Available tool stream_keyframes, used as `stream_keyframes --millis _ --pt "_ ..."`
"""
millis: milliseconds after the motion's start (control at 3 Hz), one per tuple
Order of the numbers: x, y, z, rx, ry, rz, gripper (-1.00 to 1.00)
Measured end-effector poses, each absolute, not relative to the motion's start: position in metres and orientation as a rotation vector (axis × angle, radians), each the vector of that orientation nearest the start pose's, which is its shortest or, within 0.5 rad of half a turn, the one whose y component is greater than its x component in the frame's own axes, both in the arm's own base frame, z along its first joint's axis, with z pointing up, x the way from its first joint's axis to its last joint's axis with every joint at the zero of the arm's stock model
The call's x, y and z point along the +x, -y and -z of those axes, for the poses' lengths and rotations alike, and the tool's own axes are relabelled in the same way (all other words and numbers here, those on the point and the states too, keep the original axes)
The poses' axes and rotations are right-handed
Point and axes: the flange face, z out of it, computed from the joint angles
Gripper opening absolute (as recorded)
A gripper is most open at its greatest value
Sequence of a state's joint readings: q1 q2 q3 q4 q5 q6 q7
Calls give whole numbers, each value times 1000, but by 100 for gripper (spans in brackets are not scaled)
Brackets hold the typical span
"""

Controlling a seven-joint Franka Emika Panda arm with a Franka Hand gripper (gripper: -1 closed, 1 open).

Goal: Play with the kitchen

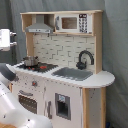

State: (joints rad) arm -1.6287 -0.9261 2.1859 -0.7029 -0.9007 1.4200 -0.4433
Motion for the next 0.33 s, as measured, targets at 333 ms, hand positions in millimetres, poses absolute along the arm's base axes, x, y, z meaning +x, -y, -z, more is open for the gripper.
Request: stream_keyframes --millis 333 --pt "387 -613 -621 1232 -854 -428 100"
